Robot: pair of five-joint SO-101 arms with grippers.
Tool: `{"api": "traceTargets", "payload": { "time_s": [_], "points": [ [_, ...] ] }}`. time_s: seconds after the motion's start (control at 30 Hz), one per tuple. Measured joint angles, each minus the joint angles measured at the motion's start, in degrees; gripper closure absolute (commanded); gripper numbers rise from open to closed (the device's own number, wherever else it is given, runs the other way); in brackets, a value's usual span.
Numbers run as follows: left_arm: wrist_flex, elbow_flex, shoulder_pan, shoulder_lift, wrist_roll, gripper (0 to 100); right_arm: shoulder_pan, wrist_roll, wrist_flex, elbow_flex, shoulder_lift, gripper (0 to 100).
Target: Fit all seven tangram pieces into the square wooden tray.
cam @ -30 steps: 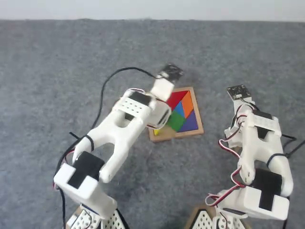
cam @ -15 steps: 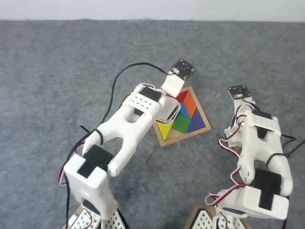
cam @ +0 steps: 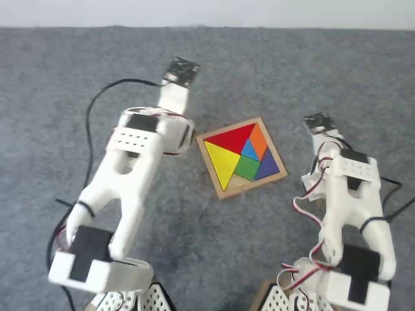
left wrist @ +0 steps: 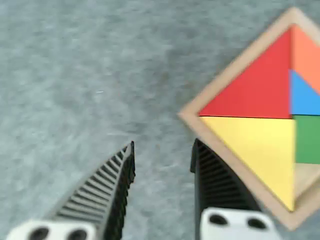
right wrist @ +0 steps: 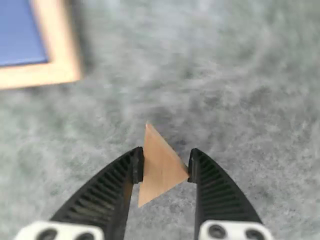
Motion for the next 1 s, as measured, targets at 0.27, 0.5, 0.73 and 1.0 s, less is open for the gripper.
{"api": "traceTargets", "payload": {
  "time_s": [0.27, 0.5, 0.73, 1.0],
  "points": [
    [1.8, 7.3, -8.1, -3.3, -4.7, 82, -6.5, 14.8, 7.0, 0.0, -9.3, 88.7],
    [-4.5, 22.3, -12.0, -10.3, -11.5, 82, -18.6, 23.6, 13.7, -2.3, -14.7, 88.7],
    [-10.4, 32.8, -16.4, -17.8, -14.2, 82, -36.5, 30.2, 14.4, -5.5, -14.7, 88.7],
    [-13.2, 33.6, -19.8, -17.9, -15.6, 82, -44.5, 38.0, 12.1, -8.4, -10.5, 88.6]
  ]
}}
